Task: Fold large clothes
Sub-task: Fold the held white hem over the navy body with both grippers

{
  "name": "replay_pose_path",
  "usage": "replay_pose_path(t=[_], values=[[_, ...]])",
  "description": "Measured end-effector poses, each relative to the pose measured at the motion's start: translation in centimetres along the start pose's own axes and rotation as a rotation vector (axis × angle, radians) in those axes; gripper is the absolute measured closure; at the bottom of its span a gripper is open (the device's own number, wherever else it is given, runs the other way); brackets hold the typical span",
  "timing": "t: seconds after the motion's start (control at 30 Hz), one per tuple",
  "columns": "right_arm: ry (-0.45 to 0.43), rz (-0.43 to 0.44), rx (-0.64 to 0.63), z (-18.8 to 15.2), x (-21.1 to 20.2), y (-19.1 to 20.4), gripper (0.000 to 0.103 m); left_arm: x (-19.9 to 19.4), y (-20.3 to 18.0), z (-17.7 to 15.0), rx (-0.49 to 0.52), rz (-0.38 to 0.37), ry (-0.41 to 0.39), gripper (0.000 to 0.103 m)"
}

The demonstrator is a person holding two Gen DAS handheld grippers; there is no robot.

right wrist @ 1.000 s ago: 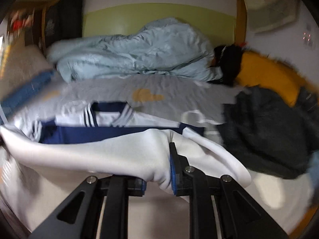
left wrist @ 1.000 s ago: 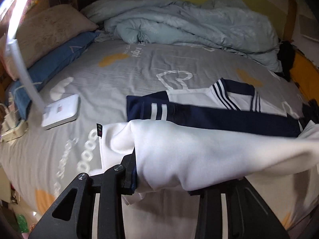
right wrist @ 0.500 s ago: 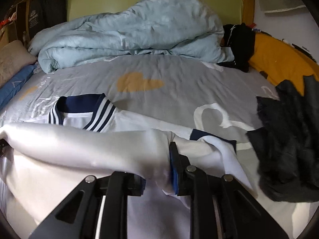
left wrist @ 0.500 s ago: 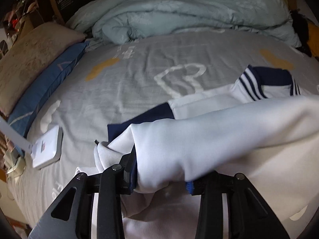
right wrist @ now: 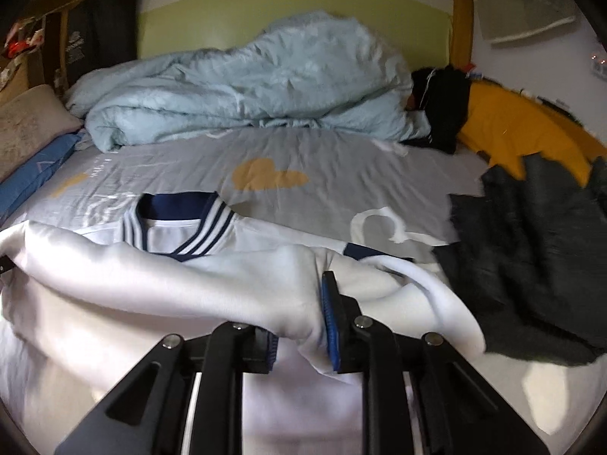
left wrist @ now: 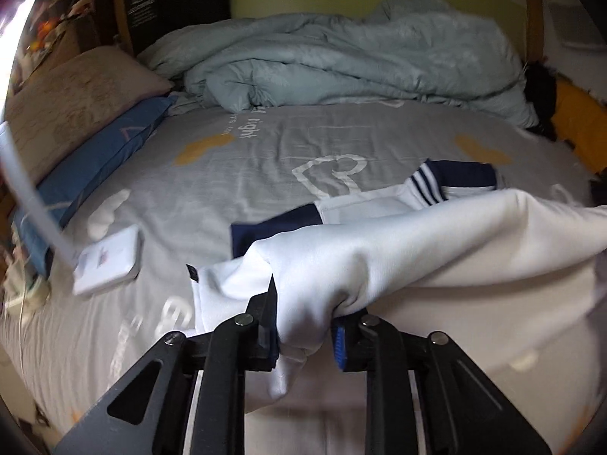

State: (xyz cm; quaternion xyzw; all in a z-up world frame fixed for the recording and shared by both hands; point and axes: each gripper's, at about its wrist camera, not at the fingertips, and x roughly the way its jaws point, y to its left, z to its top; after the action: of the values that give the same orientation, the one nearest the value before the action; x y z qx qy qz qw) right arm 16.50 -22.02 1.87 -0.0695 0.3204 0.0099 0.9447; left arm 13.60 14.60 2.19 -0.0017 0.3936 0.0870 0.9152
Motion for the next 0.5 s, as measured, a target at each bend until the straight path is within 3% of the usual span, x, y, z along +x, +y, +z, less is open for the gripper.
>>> replay_pose_path(t=[0.13, 0.3, 0.5], values=[[-0.025, 0.028, 0.021, -2.1, -5.4, -0.4, 0.085, -4.3, 1.1, -4.0, -0.01, -0.015, -0.005, 0.083], [0.007, 0.024, -0.018, -6.6, -9.5, 0.0, 0.084, -6.7, 2.0, -9.1, 0.01, 0.012, 0.024, 0.087], [0.071, -0.002, -0.04, -8.7, -9.5, -0.1, 0.085, -7.0, 2.2, -9.2, -0.003, 0.007, 0.035, 0.095]])
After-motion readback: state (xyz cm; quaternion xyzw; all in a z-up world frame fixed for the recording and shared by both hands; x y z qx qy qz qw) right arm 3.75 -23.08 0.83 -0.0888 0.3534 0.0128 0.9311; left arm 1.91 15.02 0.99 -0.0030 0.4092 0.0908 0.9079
